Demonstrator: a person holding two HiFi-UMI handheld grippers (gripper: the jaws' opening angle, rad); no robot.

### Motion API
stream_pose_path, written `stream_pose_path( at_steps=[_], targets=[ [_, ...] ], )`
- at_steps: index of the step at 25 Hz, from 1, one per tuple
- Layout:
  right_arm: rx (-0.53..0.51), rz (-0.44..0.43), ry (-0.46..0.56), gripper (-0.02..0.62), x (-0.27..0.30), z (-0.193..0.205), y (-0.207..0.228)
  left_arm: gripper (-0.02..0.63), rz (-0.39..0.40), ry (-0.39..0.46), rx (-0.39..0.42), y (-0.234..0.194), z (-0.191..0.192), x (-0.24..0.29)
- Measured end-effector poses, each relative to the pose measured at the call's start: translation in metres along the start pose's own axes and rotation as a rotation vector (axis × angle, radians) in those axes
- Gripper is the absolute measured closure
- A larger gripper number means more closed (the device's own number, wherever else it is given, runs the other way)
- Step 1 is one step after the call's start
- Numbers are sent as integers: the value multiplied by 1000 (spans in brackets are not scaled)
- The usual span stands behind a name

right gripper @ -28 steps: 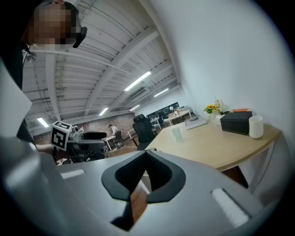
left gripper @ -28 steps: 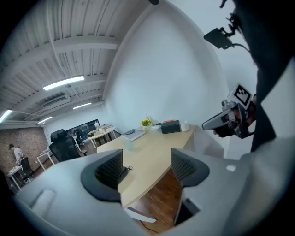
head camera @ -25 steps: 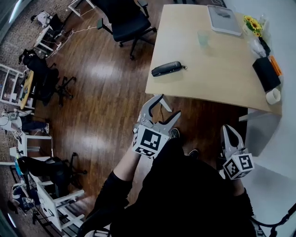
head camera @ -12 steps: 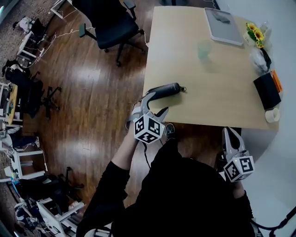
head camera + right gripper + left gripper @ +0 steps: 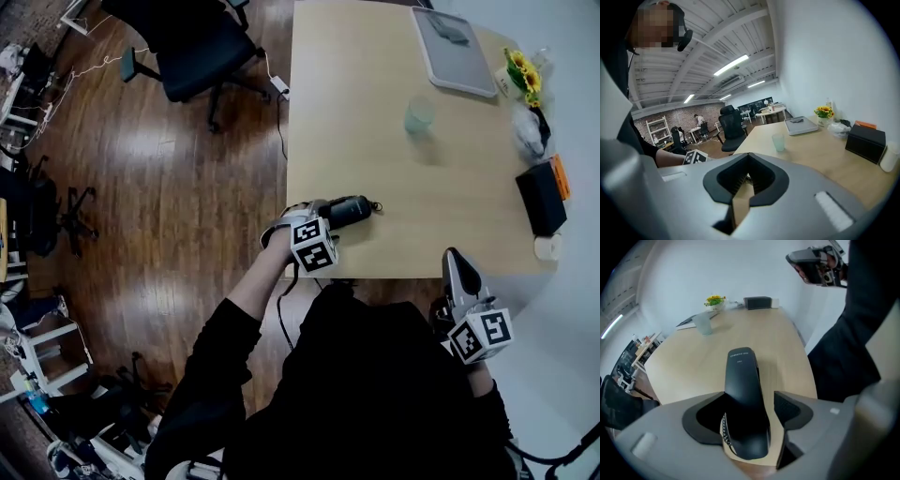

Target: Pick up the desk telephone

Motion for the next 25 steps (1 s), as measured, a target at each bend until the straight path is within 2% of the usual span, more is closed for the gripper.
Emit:
stream_pose_path(
  at_steps=[4,6,10,15,17,20,23,25],
  targets=[
    [6,0,-15,594,19,-6,9,295,82,-59,-13,-3,-5,16],
    [8,-11,-14,594,28,-7,15,320,86,-62,-24,-4,-8,25],
    [8,-41,13,594,44,-16,24,325,112,-40,-132,-4,-9,37],
    [1,-72,71,594,51,-34,41,329,95,-33,-165,0,-6,36],
    [0,-82,87,594,50,-40,45,345,66,-48,-193,0,0,37],
    [8,-88,108,594,49,-43,54,345,-6,-40,-304,-2,8,32],
    [34,-87,114,594,47,-40,67,345,-62,33,-463,-2,2,12],
    [44,-90,114,594,45,-37,72,344,-100,99,-522,-1,-11,-8]
  ],
)
Point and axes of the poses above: the fingertips, and each gripper's own axes: x forward along the fingers, y to its right, z out of its underside, the point moved 5 cm from there along -x, backward along the fingers, and after that the axes turned 10 degrees about -x, right-handed, at the moved point
